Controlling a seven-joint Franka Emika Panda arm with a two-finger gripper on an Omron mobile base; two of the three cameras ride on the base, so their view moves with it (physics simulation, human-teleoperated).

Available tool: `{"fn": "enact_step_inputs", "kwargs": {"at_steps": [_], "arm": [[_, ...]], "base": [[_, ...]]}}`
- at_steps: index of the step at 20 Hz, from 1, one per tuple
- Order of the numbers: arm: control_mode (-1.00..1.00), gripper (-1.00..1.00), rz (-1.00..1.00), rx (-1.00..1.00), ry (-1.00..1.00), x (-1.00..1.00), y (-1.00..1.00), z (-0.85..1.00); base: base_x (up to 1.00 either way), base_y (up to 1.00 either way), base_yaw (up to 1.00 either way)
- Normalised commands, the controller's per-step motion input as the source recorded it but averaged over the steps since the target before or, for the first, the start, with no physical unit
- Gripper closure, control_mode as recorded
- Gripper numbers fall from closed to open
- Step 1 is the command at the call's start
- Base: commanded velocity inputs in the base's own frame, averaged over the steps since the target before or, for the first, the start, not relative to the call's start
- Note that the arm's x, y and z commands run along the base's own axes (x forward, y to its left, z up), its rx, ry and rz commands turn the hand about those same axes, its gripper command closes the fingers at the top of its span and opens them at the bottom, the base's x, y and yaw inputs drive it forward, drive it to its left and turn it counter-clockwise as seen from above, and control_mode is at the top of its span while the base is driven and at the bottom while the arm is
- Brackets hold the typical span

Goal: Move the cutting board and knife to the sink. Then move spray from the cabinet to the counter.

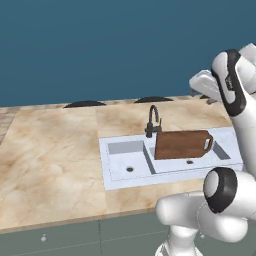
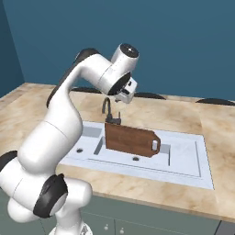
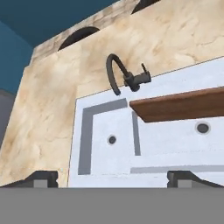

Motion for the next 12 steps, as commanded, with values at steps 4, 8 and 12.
{"fn": "enact_step_inputs", "kwargs": {"at_steps": [4, 8, 12], "arm": [[-1.00, -1.00, 0.04, -0.25, -0.28, -0.42, 0.00, 0.00], [-1.00, -1.00, 0.00, -0.26, -0.30, -0.40, 0.01, 0.00], [-1.00, -1.00, 0.01, -0.23, -0.32, -0.42, 0.02, 0.00]], "base": [[0.00, 0.00, 0.00], [0.00, 0.00, 0.00], [0.00, 0.00, 0.00]]}}
